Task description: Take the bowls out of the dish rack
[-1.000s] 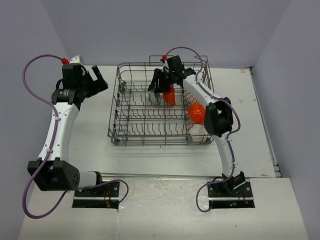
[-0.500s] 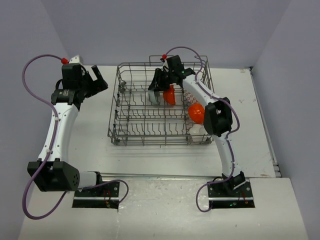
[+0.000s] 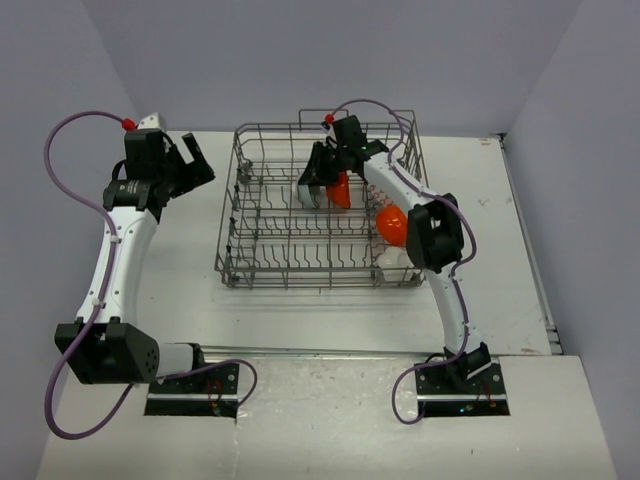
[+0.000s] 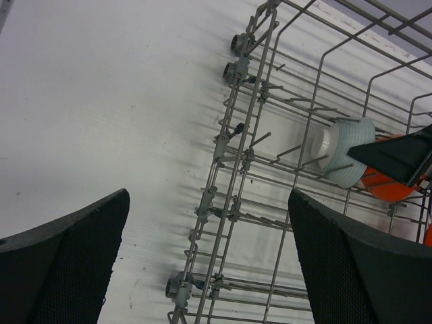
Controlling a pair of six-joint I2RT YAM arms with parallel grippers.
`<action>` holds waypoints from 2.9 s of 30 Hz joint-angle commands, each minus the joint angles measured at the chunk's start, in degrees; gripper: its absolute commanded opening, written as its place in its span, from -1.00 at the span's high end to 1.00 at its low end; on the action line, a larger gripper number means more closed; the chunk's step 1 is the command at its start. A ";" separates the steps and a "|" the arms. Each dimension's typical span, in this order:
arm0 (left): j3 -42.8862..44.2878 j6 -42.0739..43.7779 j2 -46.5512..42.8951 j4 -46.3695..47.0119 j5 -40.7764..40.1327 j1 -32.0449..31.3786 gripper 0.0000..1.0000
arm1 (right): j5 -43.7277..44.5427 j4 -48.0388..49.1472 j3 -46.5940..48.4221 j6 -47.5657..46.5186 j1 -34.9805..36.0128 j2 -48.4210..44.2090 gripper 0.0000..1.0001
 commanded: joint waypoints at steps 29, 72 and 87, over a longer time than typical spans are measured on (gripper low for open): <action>-3.26 2.07 0.54 2.69 -1.36 -0.29 -1.00 | -15.76 18.99 -16.29 17.06 -4.61 -14.98 1.00; 1.30 1.02 2.21 4.09 3.47 -0.38 -1.00 | -16.86 -8.90 8.48 6.98 -9.53 -27.02 1.00; 5.26 1.45 9.68 6.38 9.63 -0.73 -1.00 | 41.07 -29.48 -10.05 -7.27 -19.46 -46.63 1.00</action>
